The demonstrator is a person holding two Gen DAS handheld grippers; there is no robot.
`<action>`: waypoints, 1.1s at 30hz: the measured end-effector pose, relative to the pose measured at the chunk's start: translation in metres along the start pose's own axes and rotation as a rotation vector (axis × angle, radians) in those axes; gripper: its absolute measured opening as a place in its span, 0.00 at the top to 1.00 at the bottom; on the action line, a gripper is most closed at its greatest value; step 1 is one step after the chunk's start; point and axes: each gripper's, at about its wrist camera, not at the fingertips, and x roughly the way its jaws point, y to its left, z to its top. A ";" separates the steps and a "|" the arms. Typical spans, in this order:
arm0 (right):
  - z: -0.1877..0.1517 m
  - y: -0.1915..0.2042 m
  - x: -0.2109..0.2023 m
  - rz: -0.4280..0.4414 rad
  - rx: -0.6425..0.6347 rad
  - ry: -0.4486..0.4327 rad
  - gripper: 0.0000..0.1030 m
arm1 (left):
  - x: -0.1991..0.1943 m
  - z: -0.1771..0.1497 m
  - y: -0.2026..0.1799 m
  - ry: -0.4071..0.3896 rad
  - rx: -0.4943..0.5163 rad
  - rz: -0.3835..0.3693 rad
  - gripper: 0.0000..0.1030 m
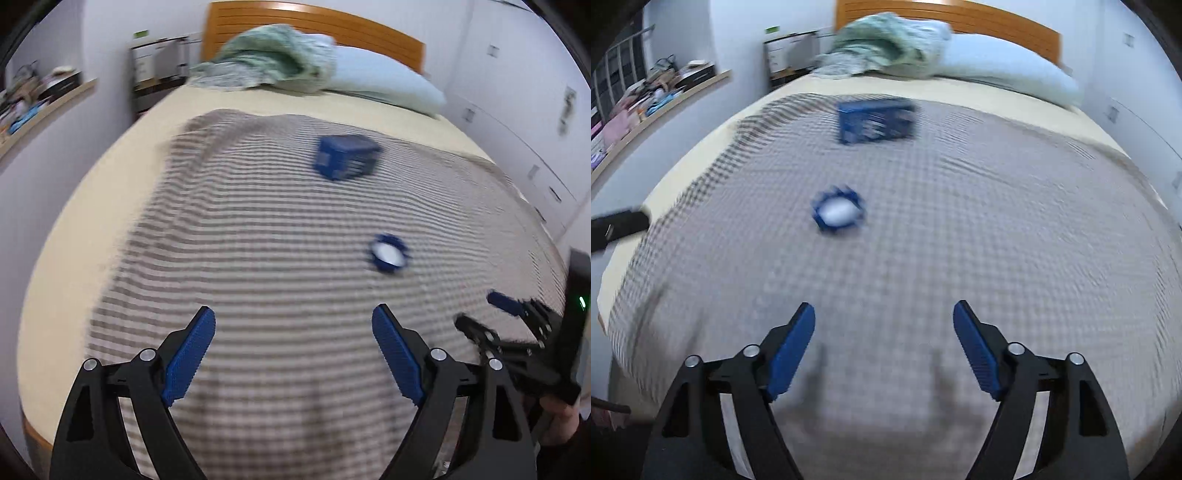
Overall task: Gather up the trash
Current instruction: 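Move both tools back over the bed toward the blue box and cap, then grasp the blue bottle cap with the right tool while the left tool grasps the blue box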
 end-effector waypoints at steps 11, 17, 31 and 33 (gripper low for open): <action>0.058 0.004 0.074 0.057 -0.014 0.017 0.50 | 0.060 0.067 0.019 -0.178 0.159 -0.079 0.08; 0.029 -0.063 0.015 0.030 0.014 -0.086 0.50 | 0.134 0.136 -0.049 -0.169 0.493 -0.146 0.08; -0.066 -0.145 -0.032 -0.044 0.213 -0.020 0.50 | 0.245 0.197 -0.088 -0.027 0.253 -0.369 0.18; -0.073 -0.145 -0.037 -0.040 0.227 -0.018 0.50 | 0.239 0.185 -0.103 -0.017 0.334 -0.338 0.33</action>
